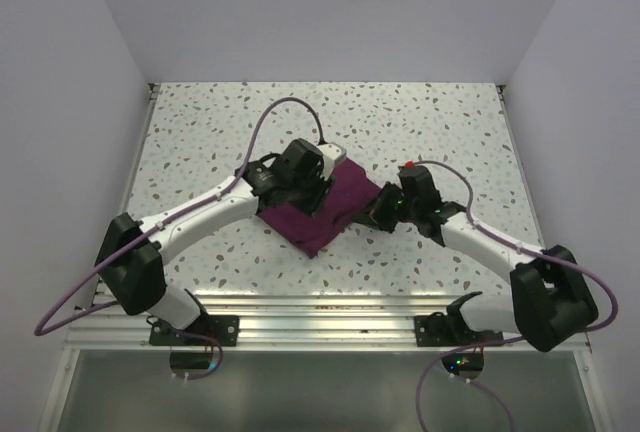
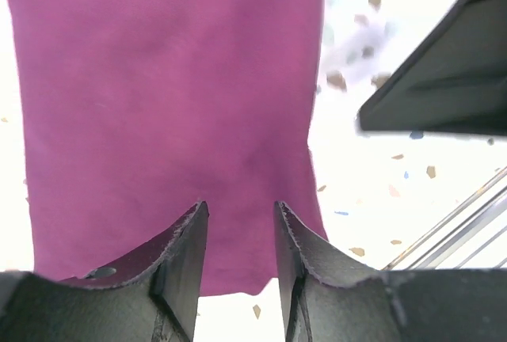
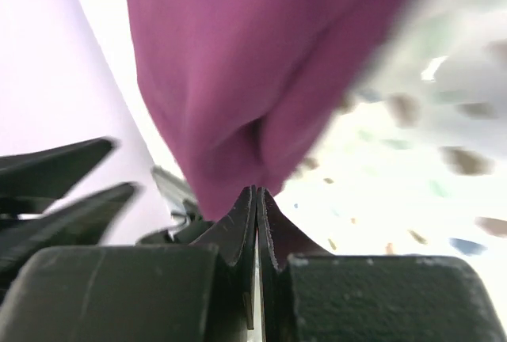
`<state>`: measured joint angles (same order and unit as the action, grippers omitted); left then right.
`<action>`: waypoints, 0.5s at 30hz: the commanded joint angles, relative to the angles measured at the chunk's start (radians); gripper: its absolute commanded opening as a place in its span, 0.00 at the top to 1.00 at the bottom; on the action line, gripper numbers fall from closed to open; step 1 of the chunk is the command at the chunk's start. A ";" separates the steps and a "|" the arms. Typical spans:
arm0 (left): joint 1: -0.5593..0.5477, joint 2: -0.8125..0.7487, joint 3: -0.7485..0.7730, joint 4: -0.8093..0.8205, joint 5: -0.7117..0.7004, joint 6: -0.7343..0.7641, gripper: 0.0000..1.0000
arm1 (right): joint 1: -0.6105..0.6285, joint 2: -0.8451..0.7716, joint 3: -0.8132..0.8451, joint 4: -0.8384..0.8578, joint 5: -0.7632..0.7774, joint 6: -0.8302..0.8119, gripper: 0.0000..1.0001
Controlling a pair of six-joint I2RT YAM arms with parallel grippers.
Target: Prepare the surgical pack
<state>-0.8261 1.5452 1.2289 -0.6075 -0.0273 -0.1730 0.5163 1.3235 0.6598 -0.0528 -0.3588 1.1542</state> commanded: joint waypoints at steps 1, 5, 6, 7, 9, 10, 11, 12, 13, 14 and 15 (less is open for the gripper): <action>0.056 -0.066 0.020 0.081 0.111 -0.037 0.57 | -0.103 -0.076 -0.046 -0.116 -0.038 -0.077 1.00; 0.065 -0.039 0.023 0.124 0.181 -0.045 0.64 | -0.141 -0.043 0.030 -0.090 -0.115 -0.172 1.00; 0.067 -0.030 0.023 0.130 0.196 -0.051 0.66 | -0.142 -0.020 0.055 -0.070 -0.135 -0.183 1.00; 0.067 -0.013 0.017 0.137 0.222 -0.052 0.68 | -0.142 0.026 0.102 -0.058 -0.149 -0.191 1.00; 0.067 0.006 0.000 0.176 0.240 -0.063 0.75 | -0.142 0.060 0.168 -0.029 -0.186 -0.194 1.00; 0.067 0.010 0.000 0.181 0.250 -0.066 0.77 | -0.142 0.072 0.190 -0.028 -0.186 -0.194 1.00; 0.067 0.018 -0.002 0.186 0.253 -0.068 0.79 | -0.142 0.094 0.210 -0.022 -0.192 -0.194 1.00; 0.067 0.029 -0.009 0.190 0.256 -0.069 0.80 | -0.142 0.106 0.246 -0.009 -0.196 -0.189 1.00; 0.067 0.033 -0.015 0.198 0.266 -0.071 0.80 | -0.142 0.118 0.260 0.005 -0.203 -0.182 1.00; 0.067 0.038 -0.023 0.212 0.270 -0.072 0.80 | -0.142 0.135 0.273 0.025 -0.210 -0.159 1.00; 0.067 0.044 -0.031 0.218 0.274 -0.074 0.81 | -0.141 0.169 0.293 0.048 -0.227 -0.148 1.00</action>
<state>-0.7609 1.5757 1.2201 -0.4614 0.1944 -0.2268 0.3744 1.4509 0.8814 -0.0883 -0.5198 1.0004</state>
